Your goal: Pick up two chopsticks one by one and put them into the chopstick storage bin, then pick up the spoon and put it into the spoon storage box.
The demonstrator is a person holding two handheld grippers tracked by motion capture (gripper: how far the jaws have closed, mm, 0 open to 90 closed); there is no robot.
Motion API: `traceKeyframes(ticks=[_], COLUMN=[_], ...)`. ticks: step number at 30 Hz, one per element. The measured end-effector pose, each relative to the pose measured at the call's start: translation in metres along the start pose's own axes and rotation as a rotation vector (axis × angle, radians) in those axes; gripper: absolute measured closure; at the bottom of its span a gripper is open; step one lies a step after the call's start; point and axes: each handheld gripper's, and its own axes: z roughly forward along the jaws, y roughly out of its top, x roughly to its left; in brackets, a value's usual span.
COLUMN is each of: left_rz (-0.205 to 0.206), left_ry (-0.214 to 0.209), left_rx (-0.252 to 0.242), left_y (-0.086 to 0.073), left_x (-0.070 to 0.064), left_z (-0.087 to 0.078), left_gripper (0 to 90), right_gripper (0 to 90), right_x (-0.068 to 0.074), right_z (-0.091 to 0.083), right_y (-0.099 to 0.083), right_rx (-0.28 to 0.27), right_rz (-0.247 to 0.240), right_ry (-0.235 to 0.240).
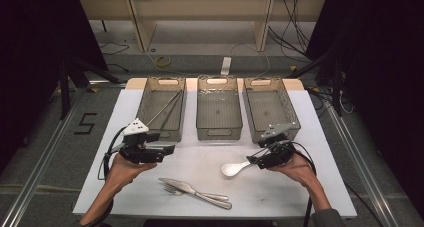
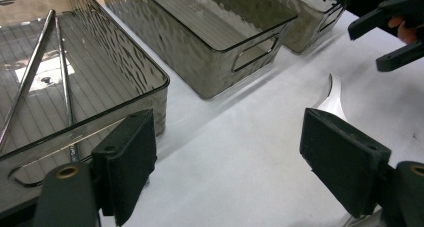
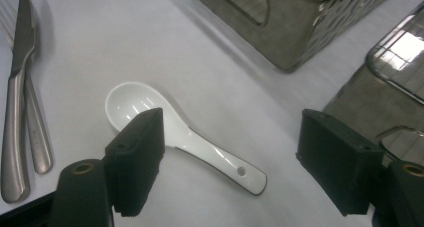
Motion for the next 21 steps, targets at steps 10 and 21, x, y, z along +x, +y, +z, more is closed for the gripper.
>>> traceKeyframes(ticks=[10, 21], left_rz=[0.001, 0.003], left_ry=[-0.004, -0.014], left_rx=[-0.014, -0.005], left_y=[-0.009, -0.017], left_x=[-0.007, -0.013], left_z=[-0.002, -0.004], left_gripper=[21.2, 19.9], right_gripper=[28.4, 28.6], right_x=[0.008, 0.016], right_z=[0.020, 0.037], right_y=[0.003, 0.005], right_rx=[0.099, 0.173], right_rz=[-0.082, -0.168], right_ry=[0.023, 0.036])
